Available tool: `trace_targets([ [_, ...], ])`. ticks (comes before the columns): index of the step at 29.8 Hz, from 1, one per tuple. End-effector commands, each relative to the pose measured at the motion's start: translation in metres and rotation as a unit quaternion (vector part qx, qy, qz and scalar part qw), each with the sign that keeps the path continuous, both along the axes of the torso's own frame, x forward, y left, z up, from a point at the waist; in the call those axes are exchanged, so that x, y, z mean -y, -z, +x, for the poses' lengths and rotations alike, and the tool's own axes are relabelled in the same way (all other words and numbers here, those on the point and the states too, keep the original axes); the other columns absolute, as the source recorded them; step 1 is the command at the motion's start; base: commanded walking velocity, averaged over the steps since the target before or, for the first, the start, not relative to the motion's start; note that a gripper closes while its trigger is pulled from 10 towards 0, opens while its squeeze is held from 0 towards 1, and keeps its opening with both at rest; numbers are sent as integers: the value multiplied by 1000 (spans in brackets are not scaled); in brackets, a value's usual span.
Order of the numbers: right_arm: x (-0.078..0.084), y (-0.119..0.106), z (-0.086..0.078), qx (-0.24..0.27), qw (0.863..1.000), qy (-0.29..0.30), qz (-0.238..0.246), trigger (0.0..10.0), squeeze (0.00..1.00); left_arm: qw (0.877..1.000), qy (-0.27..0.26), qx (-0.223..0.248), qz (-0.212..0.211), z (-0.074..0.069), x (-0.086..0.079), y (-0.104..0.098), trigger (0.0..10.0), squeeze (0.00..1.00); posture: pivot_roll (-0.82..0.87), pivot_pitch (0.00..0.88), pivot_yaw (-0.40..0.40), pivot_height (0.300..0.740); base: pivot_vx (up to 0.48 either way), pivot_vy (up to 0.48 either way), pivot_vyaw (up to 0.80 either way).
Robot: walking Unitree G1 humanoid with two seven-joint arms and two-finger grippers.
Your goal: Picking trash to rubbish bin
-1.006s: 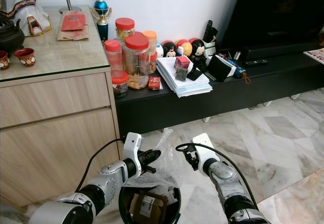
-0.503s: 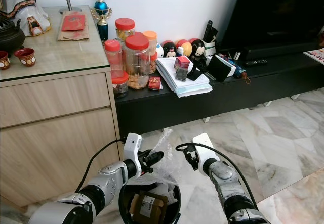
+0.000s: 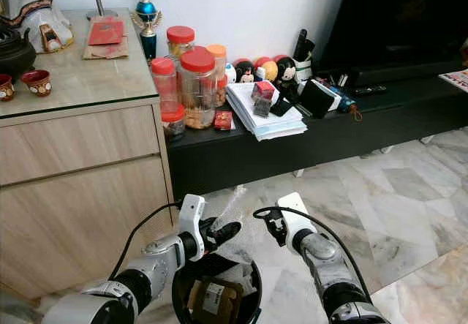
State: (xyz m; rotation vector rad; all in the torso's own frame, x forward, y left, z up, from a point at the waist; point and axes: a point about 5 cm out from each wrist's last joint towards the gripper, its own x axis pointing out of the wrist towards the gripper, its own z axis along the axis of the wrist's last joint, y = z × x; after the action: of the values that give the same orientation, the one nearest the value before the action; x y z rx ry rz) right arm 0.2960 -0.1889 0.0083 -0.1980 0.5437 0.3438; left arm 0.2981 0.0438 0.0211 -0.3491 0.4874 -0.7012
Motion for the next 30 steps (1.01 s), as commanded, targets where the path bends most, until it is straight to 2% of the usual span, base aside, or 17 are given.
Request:
trace_targets([
  [1,1,-5,4,13,1000,4,-1,10000,0,999,30,-10,-28,-9,30,-3,10000,1000,113,13,-96,740,0,0,0],
  [15,1,-5,4,14,1000,5,0,10000,0,994,88,-30,-61,-19,43,-2,10000,1000,113,13,-96,740,0,0,0],
  [28,0,-5,4,16,1000,4,0,10000,0,995,78,-39,-52,-20,37,3,10000,1000,113,15,-93,740,0,0,0],
  [29,0,-5,4,16,1000,4,0,10000,0,995,75,-40,-47,-20,36,3,10000,0,115,14,-95,740,0,0,0],
  [30,0,-5,4,16,1000,4,0,10000,0,995,74,-40,-45,-20,36,3,10000,0,115,14,-95,740,0,0,0],
])
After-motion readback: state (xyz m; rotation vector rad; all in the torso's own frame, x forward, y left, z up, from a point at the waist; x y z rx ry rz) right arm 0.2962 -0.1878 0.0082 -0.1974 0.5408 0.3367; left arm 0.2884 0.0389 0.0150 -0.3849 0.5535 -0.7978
